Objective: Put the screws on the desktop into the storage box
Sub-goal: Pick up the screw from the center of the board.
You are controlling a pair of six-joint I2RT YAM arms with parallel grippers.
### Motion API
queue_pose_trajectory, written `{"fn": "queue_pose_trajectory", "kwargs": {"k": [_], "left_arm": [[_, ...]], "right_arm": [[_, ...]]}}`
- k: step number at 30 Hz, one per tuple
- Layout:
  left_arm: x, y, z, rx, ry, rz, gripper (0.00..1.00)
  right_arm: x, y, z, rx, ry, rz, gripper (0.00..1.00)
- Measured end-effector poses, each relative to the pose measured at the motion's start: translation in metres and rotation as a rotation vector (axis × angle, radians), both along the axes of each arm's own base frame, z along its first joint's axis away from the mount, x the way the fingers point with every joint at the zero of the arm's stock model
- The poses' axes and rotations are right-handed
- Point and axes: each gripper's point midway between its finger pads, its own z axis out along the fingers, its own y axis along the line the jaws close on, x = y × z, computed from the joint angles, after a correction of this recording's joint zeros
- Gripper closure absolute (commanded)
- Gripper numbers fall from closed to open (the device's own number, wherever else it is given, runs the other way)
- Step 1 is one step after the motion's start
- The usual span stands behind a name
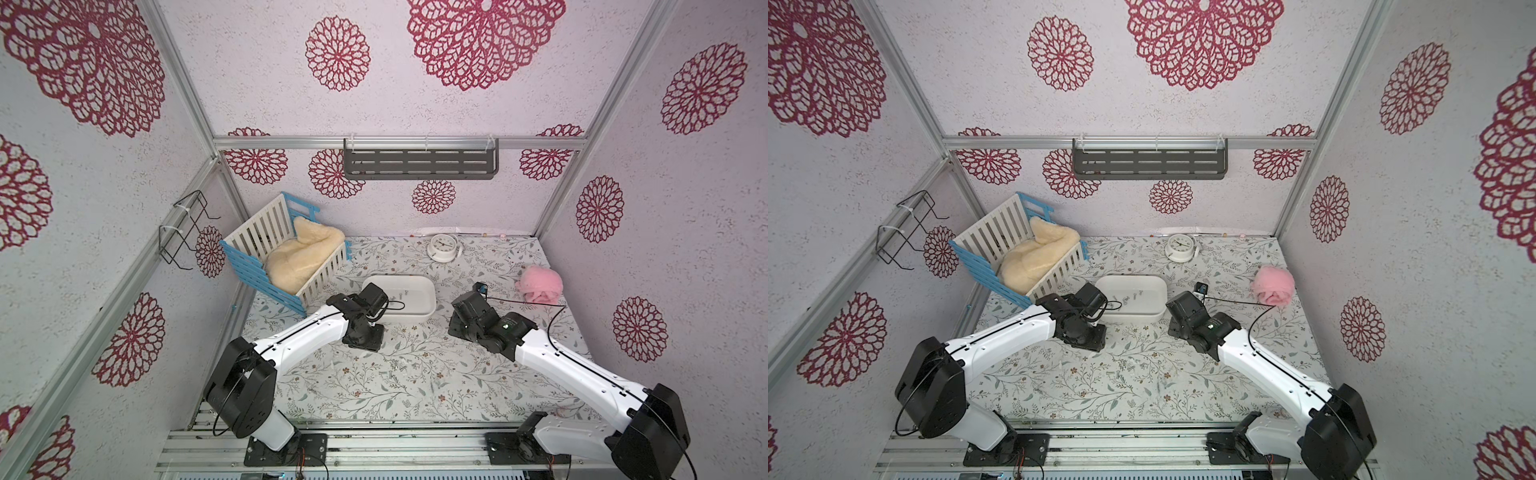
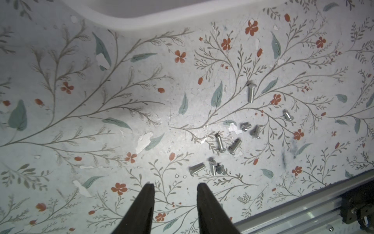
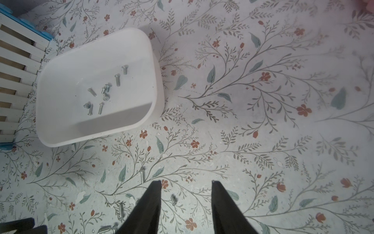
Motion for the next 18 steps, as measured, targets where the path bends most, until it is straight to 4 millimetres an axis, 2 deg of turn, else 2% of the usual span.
{"fn": "queue_pose_trajectory", "kwargs": {"k": [18], "left_arm": [[-0.047,-0.029,-0.042,-0.037,0.173,-0.066,0.56]], "right_arm": [[0.000,0.000,-0.005,0.018,-0.004,0.002,0.55]]}}
